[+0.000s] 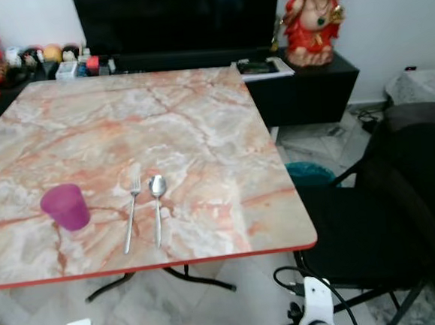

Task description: Setting the table

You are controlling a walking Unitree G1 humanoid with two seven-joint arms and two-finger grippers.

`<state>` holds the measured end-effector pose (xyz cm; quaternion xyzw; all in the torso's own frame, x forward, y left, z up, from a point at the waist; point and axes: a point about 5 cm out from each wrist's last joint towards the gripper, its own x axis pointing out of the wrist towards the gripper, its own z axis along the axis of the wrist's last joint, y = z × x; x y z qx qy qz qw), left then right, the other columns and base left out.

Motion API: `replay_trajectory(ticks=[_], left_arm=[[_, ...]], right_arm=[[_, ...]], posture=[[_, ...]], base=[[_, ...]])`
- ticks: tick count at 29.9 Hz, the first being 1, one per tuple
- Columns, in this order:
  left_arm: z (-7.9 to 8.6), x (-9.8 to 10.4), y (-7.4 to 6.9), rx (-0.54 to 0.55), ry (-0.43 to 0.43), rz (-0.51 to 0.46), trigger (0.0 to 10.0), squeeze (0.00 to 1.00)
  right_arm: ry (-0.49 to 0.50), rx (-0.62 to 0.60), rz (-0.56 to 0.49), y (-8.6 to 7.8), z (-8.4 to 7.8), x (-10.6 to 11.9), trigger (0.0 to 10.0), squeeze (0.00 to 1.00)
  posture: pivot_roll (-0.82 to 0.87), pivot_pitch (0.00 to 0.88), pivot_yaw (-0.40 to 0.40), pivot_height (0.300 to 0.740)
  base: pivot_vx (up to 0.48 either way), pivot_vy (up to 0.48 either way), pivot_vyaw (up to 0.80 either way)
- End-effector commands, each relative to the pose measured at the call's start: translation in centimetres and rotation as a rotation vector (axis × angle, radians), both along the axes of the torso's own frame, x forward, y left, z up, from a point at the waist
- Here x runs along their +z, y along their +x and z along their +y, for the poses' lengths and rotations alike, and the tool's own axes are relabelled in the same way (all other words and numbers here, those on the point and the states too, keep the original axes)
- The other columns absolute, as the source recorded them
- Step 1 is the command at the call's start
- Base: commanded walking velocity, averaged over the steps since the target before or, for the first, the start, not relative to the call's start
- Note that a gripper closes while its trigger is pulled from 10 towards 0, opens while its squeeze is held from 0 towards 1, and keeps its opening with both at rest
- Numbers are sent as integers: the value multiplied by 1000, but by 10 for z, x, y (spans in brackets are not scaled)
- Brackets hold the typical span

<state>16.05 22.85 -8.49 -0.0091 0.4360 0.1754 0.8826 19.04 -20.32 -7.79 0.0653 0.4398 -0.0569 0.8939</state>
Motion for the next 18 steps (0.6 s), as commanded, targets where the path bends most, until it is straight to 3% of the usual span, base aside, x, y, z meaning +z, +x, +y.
replay_trajectory(ticks=[1,2,3,4,6,7,10,12,13,17,18], left_arm=[[9,1,-4,53,24,-12,10000,0],[20,4,-7,101,62,-27,10000,0],[20,4,-7,101,62,-27,10000,0],[46,13,-11,197,170,-74,10000,0],[64,23,-12,261,275,-116,10000,0],[64,23,-12,261,275,-116,10000,0],[93,47,-9,365,442,-216,10000,0],[107,60,-7,408,532,-259,10000,0],[107,60,-7,408,532,-259,10000,0],[130,94,2,515,718,-386,10000,0],[130,94,2,515,718,-386,10000,0]], right_arm=[[-7,4,4,0,-2,0,10000,0],[-6,4,5,0,-2,0,10000,0],[-6,4,5,0,-2,0,10000,0],[-5,6,8,0,-1,0,10000,0],[-4,8,9,-1,-1,0,10000,0],[-4,8,9,-1,-1,0,10000,0],[-3,10,12,-1,-1,0,10000,0],[-2,13,13,0,-1,0,10000,0],[-2,13,13,0,-1,0,10000,0],[-1,18,14,0,0,0,10000,0],[-1,18,14,0,0,0,10000,0]], posture=[[11,23,-39,740],[22,27,-40,740],[22,27,-40,740],[26,27,-40,740],[28,27,-40,740],[28,27,-40,740],[37,26,-40,740],[38,25,-40,740],[38,25,-40,740],[42,23,-41,740],[42,23,-41,740]], base=[[0,0,0],[0,0,0],[0,0,0],[0,0,0],[0,0,0],[0,0,0],[0,0,0],[0,0,0],[0,0,0],[0,0,0],[0,0,0]])
